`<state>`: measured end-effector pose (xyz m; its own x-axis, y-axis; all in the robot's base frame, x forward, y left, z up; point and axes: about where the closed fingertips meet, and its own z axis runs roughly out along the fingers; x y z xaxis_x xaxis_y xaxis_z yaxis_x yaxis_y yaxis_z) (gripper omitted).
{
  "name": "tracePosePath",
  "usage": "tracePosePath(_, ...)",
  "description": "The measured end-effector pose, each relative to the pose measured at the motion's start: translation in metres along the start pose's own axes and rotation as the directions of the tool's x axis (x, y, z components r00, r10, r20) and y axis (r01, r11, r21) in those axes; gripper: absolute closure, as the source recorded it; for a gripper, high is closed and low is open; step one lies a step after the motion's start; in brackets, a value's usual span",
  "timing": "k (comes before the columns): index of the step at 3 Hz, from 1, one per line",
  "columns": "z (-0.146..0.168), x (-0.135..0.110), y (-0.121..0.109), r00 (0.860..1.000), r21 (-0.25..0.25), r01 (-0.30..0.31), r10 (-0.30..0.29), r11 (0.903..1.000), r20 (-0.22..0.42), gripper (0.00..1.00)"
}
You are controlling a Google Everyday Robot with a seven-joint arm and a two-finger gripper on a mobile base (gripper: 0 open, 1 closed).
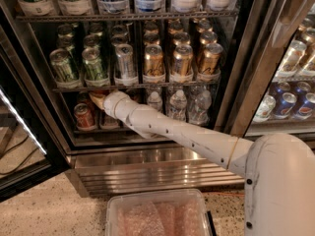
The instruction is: Pick coke can from bottom shelf of fridge
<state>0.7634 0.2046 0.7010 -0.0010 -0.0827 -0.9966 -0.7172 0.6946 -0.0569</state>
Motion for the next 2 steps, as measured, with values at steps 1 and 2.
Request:
tracePosePath(1, -0.004, -0.011, -0.008, 0.999, -0.024, -0.045, 0.045, 0.9987, -0.003, 1.0)
tracePosePath(2, -0.016, 0.006, -0.002, 0.989, -0.035, -0.132, 0.13, 0.9906, -0.065, 1.0)
